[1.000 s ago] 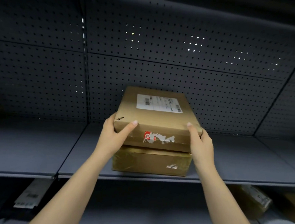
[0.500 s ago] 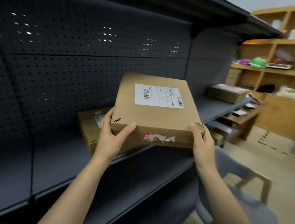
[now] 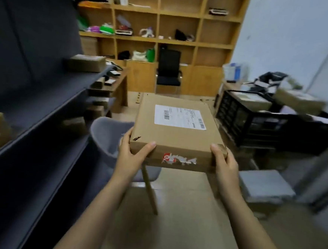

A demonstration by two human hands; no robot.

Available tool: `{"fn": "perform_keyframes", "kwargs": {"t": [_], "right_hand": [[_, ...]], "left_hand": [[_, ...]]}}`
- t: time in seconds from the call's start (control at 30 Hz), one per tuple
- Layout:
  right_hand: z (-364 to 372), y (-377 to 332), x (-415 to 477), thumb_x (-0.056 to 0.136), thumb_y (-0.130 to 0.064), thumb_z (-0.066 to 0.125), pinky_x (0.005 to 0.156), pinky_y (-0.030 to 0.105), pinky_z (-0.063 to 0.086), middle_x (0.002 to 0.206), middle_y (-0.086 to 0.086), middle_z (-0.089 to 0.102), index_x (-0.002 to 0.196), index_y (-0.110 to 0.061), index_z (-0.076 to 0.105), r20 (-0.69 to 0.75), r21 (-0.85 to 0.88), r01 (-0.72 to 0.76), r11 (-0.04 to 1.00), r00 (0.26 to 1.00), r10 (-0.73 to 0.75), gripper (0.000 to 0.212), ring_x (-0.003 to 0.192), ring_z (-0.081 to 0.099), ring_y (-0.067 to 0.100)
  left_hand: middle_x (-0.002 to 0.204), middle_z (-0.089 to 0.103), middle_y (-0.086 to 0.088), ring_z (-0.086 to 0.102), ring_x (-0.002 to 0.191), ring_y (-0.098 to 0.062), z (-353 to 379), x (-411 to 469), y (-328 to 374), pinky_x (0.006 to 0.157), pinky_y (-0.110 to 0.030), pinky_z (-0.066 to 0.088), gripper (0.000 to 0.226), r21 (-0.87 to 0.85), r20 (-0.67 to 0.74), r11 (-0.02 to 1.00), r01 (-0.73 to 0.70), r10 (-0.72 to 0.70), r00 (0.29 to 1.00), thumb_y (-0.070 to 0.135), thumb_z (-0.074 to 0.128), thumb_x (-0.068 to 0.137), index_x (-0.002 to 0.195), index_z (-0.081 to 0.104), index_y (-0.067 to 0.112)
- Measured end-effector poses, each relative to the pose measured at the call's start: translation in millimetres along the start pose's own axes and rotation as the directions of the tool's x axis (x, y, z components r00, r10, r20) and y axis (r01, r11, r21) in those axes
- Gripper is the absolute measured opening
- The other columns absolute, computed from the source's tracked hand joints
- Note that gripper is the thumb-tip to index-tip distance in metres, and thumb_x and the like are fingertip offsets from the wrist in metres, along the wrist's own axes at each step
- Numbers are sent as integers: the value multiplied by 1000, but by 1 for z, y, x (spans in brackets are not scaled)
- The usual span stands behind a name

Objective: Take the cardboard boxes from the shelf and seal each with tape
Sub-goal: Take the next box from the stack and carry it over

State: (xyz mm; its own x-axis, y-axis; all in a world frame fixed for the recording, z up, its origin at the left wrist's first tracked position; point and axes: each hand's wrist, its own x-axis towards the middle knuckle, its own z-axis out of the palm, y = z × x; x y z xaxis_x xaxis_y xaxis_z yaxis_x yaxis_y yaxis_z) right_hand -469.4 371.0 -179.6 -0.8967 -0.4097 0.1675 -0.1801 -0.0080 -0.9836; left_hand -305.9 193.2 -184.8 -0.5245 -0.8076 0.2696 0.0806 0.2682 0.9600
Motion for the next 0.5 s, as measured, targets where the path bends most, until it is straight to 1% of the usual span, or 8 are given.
{"fn": "perform_keyframes", "kwargs": {"t": [0.03, 0.1, 0.17, 0.23, 0.3, 0.37, 0.5], "right_hand": [[-30, 2, -5, 89, -55, 60, 92, 37, 51, 112, -7, 68, 120, -31, 61, -62, -7, -20, 1000, 998, 19, 40, 105, 63, 11], [-91, 2, -18, 91, -50, 60, 87, 31, 48, 117, -5, 65, 128, -24, 58, -207, -7, -50, 999, 977, 47, 45, 106, 60, 10], [-154, 1, -34, 92, -46, 60, 82, 26, 45, 118, -4, 64, 128, -21, 59, -338, -1, -53, 999, 940, 50, 44, 106, 59, 10], [-217, -1, -54, 93, -44, 59, 76, 22, 45, 114, -7, 64, 127, -20, 59, -441, -2, -55, 998, 896, 49, 41, 101, 59, 5], [-281, -1, -76, 93, -43, 60, 75, 20, 45, 111, -9, 65, 124, -20, 60, -535, 11, -54, 998, 843, 52, 39, 98, 59, 2], [-342, -1, -101, 92, -44, 61, 80, 22, 47, 113, -9, 66, 124, -21, 61, -629, 14, -45, 999, 776, 44, 39, 103, 61, 5], [-451, -3, -149, 94, -41, 59, 73, 14, 43, 112, -16, 62, 129, -24, 58, -749, 7, -15, 1000, 662, 15, 39, 98, 57, -5]], "left_hand": [[138, 50, 1, 53, 122, -13, 27, -5, 1, 103, -37, 48, 95, -15, 64, 1000, 10, -9, 998, 60, 73, 66, 147, 35, 26], [140, 49, -1, 52, 123, -16, 85, -18, 7, 105, -40, 46, 103, -39, 175, 999, 35, -28, 984, 65, 72, 63, 148, 33, 24], [139, 50, -2, 53, 123, -18, 144, -37, 16, 105, -43, 47, 106, -68, 282, 996, 63, -41, 959, 71, 72, 57, 146, 37, 25], [136, 52, -1, 55, 121, -17, 204, -62, 28, 104, -44, 48, 105, -101, 393, 992, 75, -29, 919, 73, 74, 54, 142, 42, 26], [136, 53, 0, 55, 122, -16, 263, -94, 40, 104, -45, 48, 105, -136, 482, 987, 85, -9, 876, 76, 76, 52, 140, 45, 28], [139, 51, 2, 53, 125, -16, 322, -131, 54, 104, -45, 48, 105, -157, 563, 985, 79, 24, 826, 76, 75, 52, 141, 43, 31], [142, 46, 1, 49, 126, -16, 423, -212, 91, 106, -41, 46, 101, -199, 681, 977, 81, 78, 728, 66, 72, 59, 146, 37, 29]]}}
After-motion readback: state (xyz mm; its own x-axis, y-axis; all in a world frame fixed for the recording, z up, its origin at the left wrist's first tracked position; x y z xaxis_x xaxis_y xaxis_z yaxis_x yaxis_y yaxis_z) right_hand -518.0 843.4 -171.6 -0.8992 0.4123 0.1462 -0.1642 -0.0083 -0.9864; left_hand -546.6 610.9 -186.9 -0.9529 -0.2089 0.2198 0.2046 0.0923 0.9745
